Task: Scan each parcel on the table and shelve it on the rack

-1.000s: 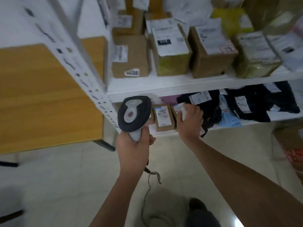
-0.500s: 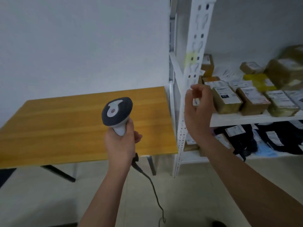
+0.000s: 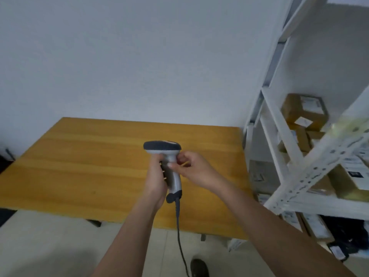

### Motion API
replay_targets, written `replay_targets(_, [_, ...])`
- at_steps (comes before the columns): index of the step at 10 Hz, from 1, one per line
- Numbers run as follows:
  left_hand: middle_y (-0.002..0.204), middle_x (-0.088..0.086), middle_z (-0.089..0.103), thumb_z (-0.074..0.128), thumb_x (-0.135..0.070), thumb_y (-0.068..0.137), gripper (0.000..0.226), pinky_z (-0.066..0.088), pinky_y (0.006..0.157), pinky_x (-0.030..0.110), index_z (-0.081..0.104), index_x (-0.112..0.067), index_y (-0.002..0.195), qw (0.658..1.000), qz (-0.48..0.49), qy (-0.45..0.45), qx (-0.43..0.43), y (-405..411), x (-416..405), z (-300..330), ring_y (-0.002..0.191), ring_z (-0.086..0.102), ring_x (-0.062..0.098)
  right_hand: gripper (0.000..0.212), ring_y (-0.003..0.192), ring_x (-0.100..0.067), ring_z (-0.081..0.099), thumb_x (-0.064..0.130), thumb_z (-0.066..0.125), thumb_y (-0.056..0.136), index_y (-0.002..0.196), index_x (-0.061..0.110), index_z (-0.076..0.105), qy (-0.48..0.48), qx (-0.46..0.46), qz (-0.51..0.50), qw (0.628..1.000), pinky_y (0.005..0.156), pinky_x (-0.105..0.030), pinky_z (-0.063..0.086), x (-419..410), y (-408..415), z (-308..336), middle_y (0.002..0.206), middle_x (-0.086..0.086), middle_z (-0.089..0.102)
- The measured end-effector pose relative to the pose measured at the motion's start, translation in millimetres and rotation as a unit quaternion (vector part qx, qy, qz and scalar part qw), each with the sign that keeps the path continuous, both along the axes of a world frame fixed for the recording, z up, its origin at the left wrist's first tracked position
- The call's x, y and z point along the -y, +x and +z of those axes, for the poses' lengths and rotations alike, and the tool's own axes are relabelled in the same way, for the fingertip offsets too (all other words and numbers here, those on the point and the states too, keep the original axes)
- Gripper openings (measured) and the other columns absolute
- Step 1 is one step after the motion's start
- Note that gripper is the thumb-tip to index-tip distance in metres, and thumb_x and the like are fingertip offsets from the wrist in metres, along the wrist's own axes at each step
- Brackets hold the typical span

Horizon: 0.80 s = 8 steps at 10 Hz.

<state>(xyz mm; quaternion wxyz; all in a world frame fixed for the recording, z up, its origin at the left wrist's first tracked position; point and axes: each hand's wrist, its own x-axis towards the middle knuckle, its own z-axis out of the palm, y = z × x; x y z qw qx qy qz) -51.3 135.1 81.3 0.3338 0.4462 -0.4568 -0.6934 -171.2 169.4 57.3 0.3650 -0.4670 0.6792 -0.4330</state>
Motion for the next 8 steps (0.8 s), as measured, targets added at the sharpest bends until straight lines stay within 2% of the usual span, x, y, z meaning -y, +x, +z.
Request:
replay_targets(1, [0.1,0.01,0.07,0.035,-0.03,0.105,0.035,0.057,0.076,0.042,0.066,-0.013,0.107,1.0,0.004,0.005,0.023,-19,52,-20,0.093,0.066,0.028,0.024,0.095,-0.024,0.068,0.024,0.069,0.089,0.106,0.007,0.067,0.054,0.087,0.003,0.995,0.087,-0.049,0.056,61,-23,-35,0.102,-0.01,0.07])
replay_targets(2, [0.114,0.011,0.063,0.035,-0.032,0.105,0.034,0.051,0.087,0.047,0.062,-0.012,0.114,0.995,-0.006,0.057,0.083,-40,98,-46,0.102,0.061,0.03,0.018,0.1,-0.03,0.066,0.014,0.063,0.093,0.106,0.001,0.065,0.13,0.135,-0.031,0.982,0.089,-0.053,0.055,106,-49,-80,0.108,-0.017,0.068])
replay_targets(3, [0.132,0.011,0.052,0.035,-0.037,0.105,0.045,0.044,0.1,0.048,0.052,-0.008,0.135,0.98,0.0,0.114,0.165,-54,136,-73,0.119,0.053,0.03,0.022,0.105,-0.031,0.063,0.014,0.056,0.098,0.114,-0.001,0.059,0.213,0.177,-0.086,0.957,0.092,-0.053,0.053,136,-69,-127,0.114,-0.021,0.063])
replay_targets(4, [0.135,0.012,0.05,0.037,-0.04,0.105,0.048,0.044,0.101,0.047,0.051,-0.008,0.138,0.971,0.011,0.131,0.199,-58,162,-88,0.121,0.053,0.031,0.027,0.11,-0.028,0.056,0.012,0.054,0.099,0.123,0.002,0.053,0.264,0.217,-0.138,0.93,0.096,-0.048,0.051,148,-81,-169,0.122,-0.014,0.059])
replay_targets(5, [0.133,0.011,0.052,0.038,-0.039,0.104,0.046,0.046,0.1,0.045,0.054,-0.009,0.136,0.968,0.017,0.122,0.219,-58,180,-92,0.117,0.056,0.029,0.034,0.112,-0.027,0.054,0.014,0.053,0.099,0.132,0.004,0.049,0.291,0.242,-0.171,0.909,0.096,-0.045,0.05,156,-85,-195,0.123,-0.01,0.055])
replay_targets(6, [0.129,0.009,0.055,0.039,-0.036,0.105,0.041,0.048,0.097,0.044,0.057,-0.01,0.13,0.97,0.017,0.096,0.224,-55,192,-85,0.113,0.058,0.027,0.036,0.113,-0.029,0.055,0.016,0.054,0.099,0.134,0.005,0.05,0.302,0.256,-0.194,0.898,0.097,-0.047,0.051,161,-82,-210,0.124,-0.01,0.057])
replay_targets(7, [0.124,0.006,0.06,0.043,-0.034,0.103,0.028,0.051,0.095,0.042,0.062,-0.018,0.116,0.976,0.019,0.047,0.21,-51,196,-62,0.109,0.063,0.023,0.036,0.11,-0.027,0.057,0.019,0.056,0.098,0.133,0.007,0.053,0.32,0.248,-0.209,0.89,0.095,-0.046,0.052,160,-78,-216,0.117,-0.007,0.059])
replay_targets(8, [0.118,0.007,0.066,0.051,-0.028,0.1,0.017,0.054,0.088,0.038,0.066,-0.022,0.106,0.989,0.059,-0.03,0.133,-44,197,-28,0.106,0.067,0.023,0.026,0.094,-0.021,0.058,0.02,0.051,0.1,0.124,0.012,0.057,0.333,0.146,-0.226,0.904,0.087,-0.037,0.054,162,-83,-195,0.109,-0.007,0.059])
